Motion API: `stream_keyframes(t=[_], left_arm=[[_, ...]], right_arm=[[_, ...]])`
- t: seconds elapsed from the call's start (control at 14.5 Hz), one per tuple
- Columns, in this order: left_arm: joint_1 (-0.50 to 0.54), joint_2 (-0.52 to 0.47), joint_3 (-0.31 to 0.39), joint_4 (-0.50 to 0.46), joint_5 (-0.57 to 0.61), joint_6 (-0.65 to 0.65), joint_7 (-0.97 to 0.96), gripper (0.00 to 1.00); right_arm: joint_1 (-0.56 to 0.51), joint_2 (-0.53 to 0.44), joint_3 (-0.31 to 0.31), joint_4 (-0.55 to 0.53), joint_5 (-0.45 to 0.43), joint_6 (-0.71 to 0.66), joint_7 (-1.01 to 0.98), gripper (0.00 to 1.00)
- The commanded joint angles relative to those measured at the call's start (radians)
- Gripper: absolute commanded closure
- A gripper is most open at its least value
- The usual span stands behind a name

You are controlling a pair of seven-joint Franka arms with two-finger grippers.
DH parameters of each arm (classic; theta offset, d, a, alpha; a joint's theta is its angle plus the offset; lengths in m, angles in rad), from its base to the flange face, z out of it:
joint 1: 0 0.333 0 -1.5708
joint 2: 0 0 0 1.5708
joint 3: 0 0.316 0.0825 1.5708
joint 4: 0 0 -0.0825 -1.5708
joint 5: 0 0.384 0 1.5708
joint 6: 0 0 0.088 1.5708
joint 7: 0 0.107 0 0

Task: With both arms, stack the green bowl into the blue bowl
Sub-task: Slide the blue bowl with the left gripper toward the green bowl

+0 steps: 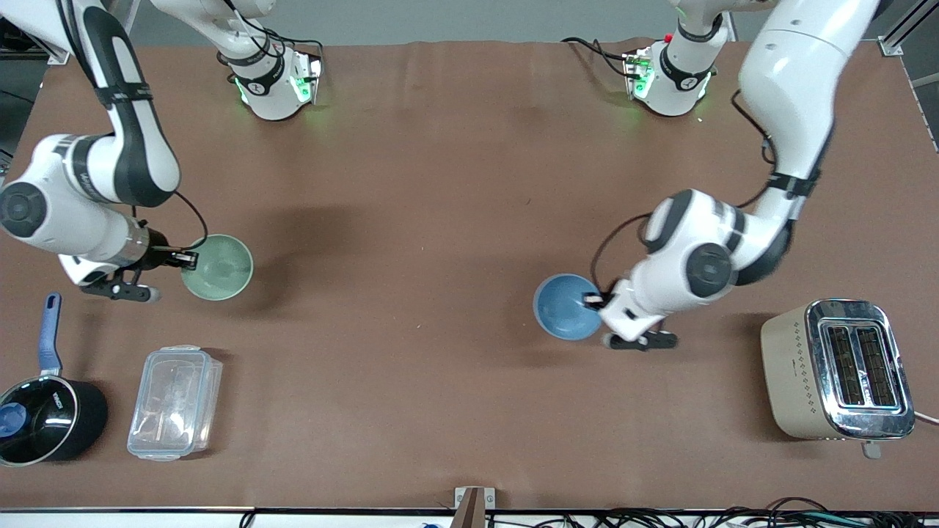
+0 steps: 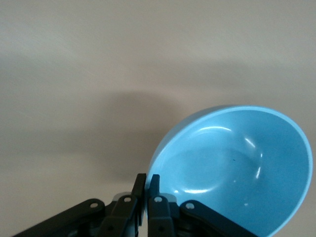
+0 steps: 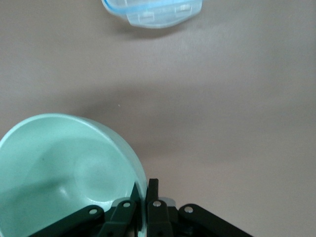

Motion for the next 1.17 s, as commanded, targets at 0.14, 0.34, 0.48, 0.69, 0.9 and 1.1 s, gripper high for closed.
stream_keyframes(t=[0.14, 0.34, 0.48, 0.69, 0.9, 1.1], left_arm=[[-0.189, 0.111, 0.008, 0.113, 0.016, 0.036, -0.261, 1.0], [-0.264, 0.154, 0.022, 0.113, 0.02, 0.135, -0.339, 1.0], [-0.307, 0.174, 0.051, 0.113, 0.023, 0.162, -0.375, 0.98], [-0.333, 0.177, 0.073, 0.113, 0.022, 0.163, -0.413, 0.74], [-0.306, 0.133, 0.074, 0.116, 0.026, 0.162, -0.465, 0.0], [-0.214, 0.009, 0.074, 0.128, 0.037, 0.075, -0.452, 0.0]], right_arm=[[0.068, 0.009, 0.006, 0.038, 0.008, -0.021, 0.13, 1.0], [0.098, 0.009, 0.006, 0.041, 0.008, -0.021, 0.163, 1.0], [0.123, 0.009, 0.006, 0.043, 0.008, -0.019, 0.19, 1.0], [0.181, 0.011, 0.006, 0.073, 0.01, -0.021, 0.244, 1.0], [0.284, 0.012, 0.006, 0.119, 0.01, -0.022, 0.33, 1.0], [0.423, 0.058, 0.004, 0.182, 0.042, -0.019, 0.493, 1.0]])
